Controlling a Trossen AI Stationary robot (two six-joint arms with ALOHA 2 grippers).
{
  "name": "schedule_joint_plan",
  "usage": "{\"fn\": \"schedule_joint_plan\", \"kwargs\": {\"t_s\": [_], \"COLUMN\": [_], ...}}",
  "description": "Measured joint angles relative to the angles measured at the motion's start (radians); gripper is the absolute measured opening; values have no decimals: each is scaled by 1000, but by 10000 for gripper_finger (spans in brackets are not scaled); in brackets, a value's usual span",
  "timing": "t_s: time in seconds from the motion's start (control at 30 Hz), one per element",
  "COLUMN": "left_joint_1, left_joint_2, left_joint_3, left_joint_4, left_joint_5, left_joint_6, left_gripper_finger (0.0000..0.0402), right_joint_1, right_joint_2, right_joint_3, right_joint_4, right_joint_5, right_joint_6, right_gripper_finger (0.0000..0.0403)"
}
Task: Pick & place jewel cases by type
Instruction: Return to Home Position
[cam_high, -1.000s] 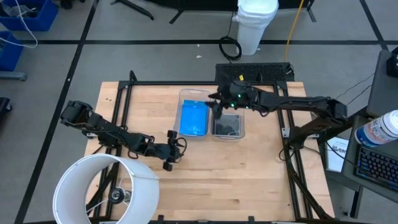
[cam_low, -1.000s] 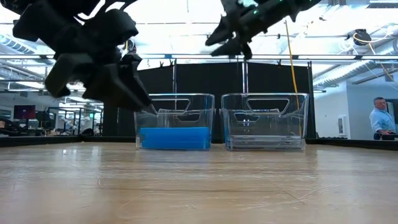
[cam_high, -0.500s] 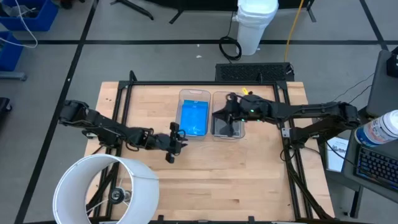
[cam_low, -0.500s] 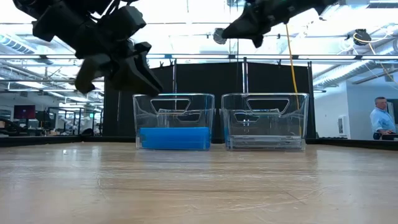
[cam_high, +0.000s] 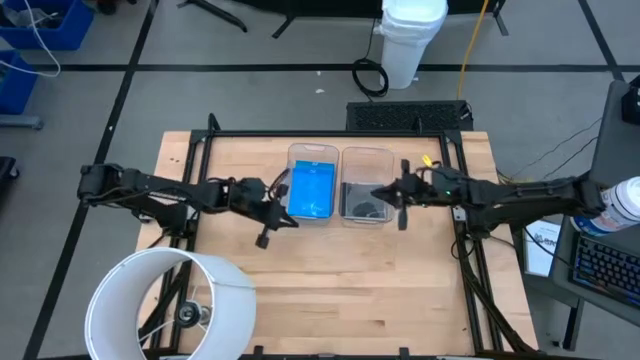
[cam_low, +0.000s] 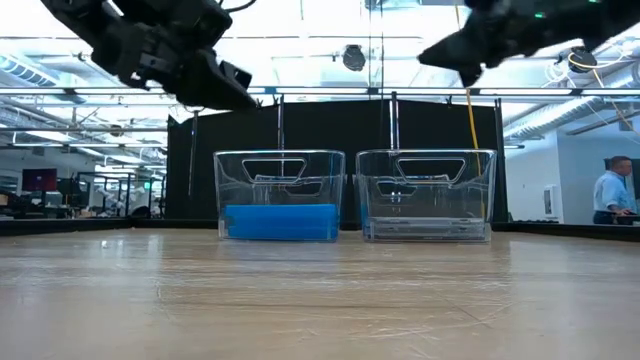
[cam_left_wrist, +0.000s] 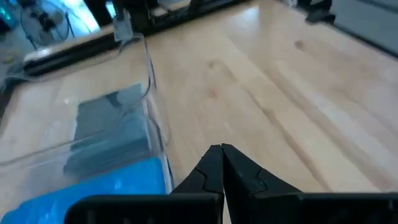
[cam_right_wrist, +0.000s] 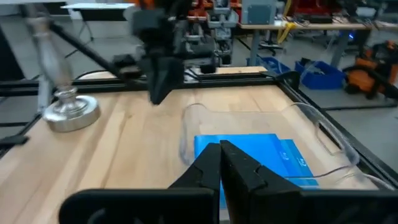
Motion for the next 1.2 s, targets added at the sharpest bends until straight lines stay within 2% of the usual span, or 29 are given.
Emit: {"fn": "schedule_joint_plan", "kwargs": {"t_s": [0.2,0.33,0.5,0.6,0.8,0.87,1.0,1.2], "left_joint_1": [34,49,42,44,47,66,129,195], "left_joint_2": [-37,-128,-252,-312,-405,-422,-423,-423], "left_joint_3": [-95,-218,-376,-429,-504,-530,-571,-593], "left_joint_4": [165,251,428,475,498,531,628,614], "left_joint_5": [44,26,-61,-96,-98,-73,62,21], "left_joint_6": [-19,-70,-128,-132,-108,-92,-116,-182], "left_gripper_finger": [3,3,2,2,1,1,1,1], "right_joint_1": [62,101,146,170,159,143,108,83], "right_joint_2": [-180,-309,-421,-478,-579,-601,-639,-704], "right_joint_3": [-79,-126,-166,-190,-259,-282,-324,-360], "right_joint_4": [-2,-41,-142,-145,-147,-127,-102,-107], "right_joint_5": [21,102,182,180,181,179,116,102], "right_joint_6": [-30,-33,-24,-50,-100,-100,-87,-47], "right_gripper_finger": [0,0,0,0,0,0,0,0]}}
